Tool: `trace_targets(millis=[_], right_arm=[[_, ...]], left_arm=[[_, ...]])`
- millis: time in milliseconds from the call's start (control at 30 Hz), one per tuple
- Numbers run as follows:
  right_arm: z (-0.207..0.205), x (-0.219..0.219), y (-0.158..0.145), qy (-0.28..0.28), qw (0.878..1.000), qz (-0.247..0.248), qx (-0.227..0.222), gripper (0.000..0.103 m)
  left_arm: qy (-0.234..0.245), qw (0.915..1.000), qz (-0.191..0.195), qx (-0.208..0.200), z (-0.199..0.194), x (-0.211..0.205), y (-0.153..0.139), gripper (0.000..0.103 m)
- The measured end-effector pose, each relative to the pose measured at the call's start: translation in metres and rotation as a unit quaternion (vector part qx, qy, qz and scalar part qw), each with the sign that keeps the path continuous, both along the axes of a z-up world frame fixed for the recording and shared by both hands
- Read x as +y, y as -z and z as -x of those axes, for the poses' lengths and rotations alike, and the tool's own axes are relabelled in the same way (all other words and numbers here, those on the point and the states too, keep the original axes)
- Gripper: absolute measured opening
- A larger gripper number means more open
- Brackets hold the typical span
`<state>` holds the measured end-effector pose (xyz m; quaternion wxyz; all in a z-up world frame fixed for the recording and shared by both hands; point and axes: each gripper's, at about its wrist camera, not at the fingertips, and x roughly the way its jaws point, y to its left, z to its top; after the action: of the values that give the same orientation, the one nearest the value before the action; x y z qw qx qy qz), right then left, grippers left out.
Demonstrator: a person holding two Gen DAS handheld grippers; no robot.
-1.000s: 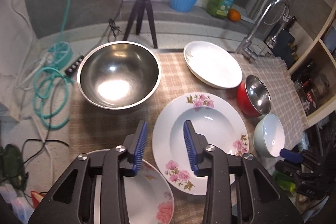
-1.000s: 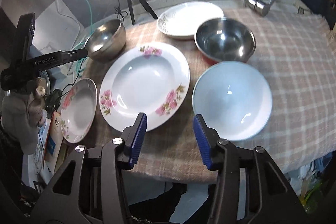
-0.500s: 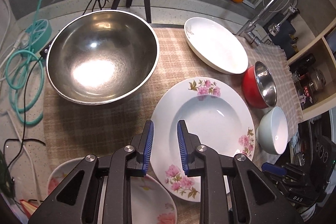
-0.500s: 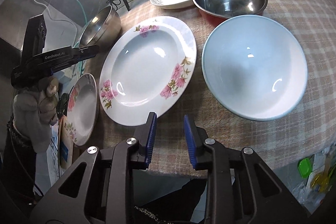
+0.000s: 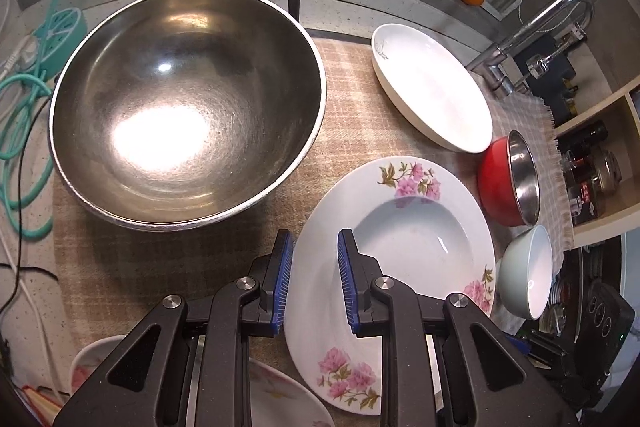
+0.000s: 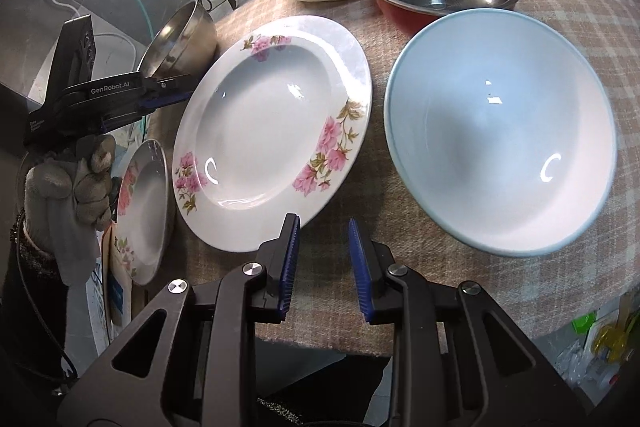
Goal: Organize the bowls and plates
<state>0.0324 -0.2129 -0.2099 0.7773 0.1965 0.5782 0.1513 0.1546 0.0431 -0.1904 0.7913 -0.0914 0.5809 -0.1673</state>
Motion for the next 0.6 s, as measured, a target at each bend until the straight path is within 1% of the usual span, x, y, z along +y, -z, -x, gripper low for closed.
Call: trace_targets(millis=[267,367,600], right_arm=[[-0.008,0.001,0.006,0.002,1.0,-0.016,0.005,0.023],[-0.01,-0.001,0.007,0.008,1.0,-0.028,0.006,0.018],[-0.011,0.003,0.005,0.002,1.0,-0.012,0.003,0.017]], left_arm=[[0.003,1.0,-0.006,0.006,-0.003,0.0,0.004,0.021],[0.005,0.9999,-0.007,0.006,-0.003,-0.002,0.005,0.021],[0.02,0.9993,-0.032,-0.001,-0.001,-0.01,0.004,0.021]])
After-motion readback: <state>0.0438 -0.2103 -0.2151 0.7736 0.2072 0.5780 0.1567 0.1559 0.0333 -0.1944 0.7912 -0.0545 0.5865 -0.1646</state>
